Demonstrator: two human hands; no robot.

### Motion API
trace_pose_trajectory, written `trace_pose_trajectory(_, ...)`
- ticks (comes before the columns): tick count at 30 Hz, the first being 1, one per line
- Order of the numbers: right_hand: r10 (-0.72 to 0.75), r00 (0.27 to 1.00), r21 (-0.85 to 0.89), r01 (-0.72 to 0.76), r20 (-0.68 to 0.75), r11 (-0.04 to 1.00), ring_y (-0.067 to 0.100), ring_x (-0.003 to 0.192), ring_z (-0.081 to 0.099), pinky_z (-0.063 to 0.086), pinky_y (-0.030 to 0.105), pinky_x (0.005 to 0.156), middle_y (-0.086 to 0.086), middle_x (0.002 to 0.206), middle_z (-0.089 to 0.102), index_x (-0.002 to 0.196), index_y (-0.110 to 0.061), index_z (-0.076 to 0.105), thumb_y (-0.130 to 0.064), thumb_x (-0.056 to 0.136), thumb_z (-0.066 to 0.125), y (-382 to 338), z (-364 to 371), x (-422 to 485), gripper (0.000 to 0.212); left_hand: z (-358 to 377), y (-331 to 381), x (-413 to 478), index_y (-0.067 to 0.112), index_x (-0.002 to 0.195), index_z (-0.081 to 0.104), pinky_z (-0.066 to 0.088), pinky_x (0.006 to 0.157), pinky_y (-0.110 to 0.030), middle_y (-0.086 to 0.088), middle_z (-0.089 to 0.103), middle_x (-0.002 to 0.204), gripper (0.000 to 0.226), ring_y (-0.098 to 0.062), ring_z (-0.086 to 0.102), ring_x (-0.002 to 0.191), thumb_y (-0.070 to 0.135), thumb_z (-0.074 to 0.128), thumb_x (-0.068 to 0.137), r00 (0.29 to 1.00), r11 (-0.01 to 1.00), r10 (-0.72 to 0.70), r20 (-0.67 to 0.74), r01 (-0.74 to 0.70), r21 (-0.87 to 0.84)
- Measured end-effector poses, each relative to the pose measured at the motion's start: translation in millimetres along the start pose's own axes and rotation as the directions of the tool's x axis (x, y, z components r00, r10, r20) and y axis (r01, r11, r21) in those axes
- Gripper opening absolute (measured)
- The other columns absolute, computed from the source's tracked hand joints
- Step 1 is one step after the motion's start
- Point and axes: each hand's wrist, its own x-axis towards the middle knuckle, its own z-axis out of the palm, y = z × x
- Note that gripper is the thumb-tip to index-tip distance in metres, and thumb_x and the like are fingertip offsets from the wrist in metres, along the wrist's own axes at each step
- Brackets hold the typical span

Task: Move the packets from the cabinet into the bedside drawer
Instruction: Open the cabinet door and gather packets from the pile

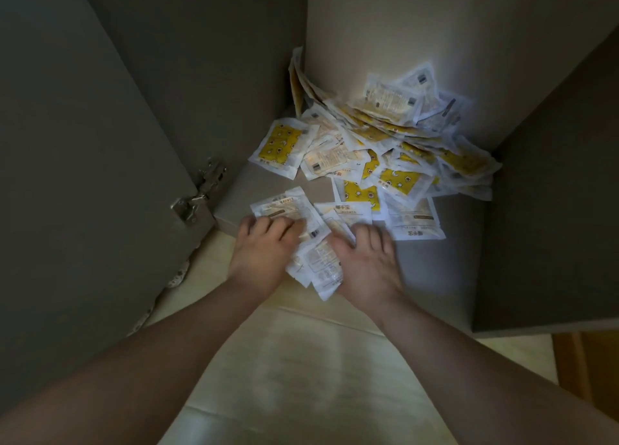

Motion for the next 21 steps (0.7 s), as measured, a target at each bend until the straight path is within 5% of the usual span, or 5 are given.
trace_pose_trajectory(5,-0.004,0.976,0.057,-0.009,0.218,0.998,0.031,0.146,-0.004,0.004,0.042,0.118,0.009,0.158,-0.005,0.149,-0.024,0.009,-0.018,0.092,0.050,-1,1,4,0.070,2,3,-3,0.001,0.101,0.069,0.054,0.077,-0.053,-0.016,0.066,0.091,0.063,-0.042,0.066,0.092,-0.007,0.081,0.040,0.999,0.991,0.022,0.029,-0.018,-0.130)
trace_pose_trajectory(10,-0.039,0.999,0.023,0.039,0.006,0.999,0.038,0.095,0.066,0.056,0.038,0.074,0.020,0.113,0.066,0.106,-0.014,0.069,-0.011,0.052,0.080,-17,10,7,0.054,-5,-14,-3,0.006,0.097,0.071,0.054,0.056,-0.033,-0.015,0.067,0.091,0.053,-0.036,0.067,0.076,-0.005,0.080,0.046,0.997,0.979,0.022,0.069,-0.007,-0.206)
trace_pose_trajectory(14,-0.016,1.000,0.184,0.014,0.010,0.983,0.034,0.096,0.064,0.053,0.032,0.072,0.012,0.110,0.066,0.120,-0.015,0.062,-0.001,0.077,0.058,-24,-5,10,0.046,-12,-19,0,0.011,0.092,0.071,0.048,0.040,-0.031,-0.013,0.064,0.085,0.039,-0.032,0.065,0.058,-0.003,0.066,0.057,0.992,0.966,-0.010,0.127,0.042,-0.255)
trace_pose_trajectory(17,0.064,0.984,0.229,-0.102,0.169,0.968,0.031,0.108,0.059,0.047,0.034,0.082,0.007,0.125,0.059,0.139,-0.031,0.041,-0.005,0.091,0.043,-22,-8,-9,0.055,-20,-3,-12,0.018,0.119,0.060,0.049,0.068,-0.036,-0.009,0.055,0.116,0.033,-0.035,0.065,0.088,0.011,0.056,0.088,0.949,0.937,-0.099,0.300,0.190,-0.293)
trace_pose_trajectory(21,0.151,0.955,0.473,-0.259,0.254,0.842,0.031,0.101,0.062,0.048,0.033,0.080,0.006,0.113,0.068,0.125,-0.033,0.057,-0.008,0.087,0.053,-40,-47,-46,0.046,-66,8,-43,0.014,0.121,0.055,0.040,0.074,-0.033,-0.007,0.052,0.119,0.032,-0.032,0.058,0.102,0.020,0.056,0.090,0.890,0.832,-0.199,0.410,0.375,-0.409)
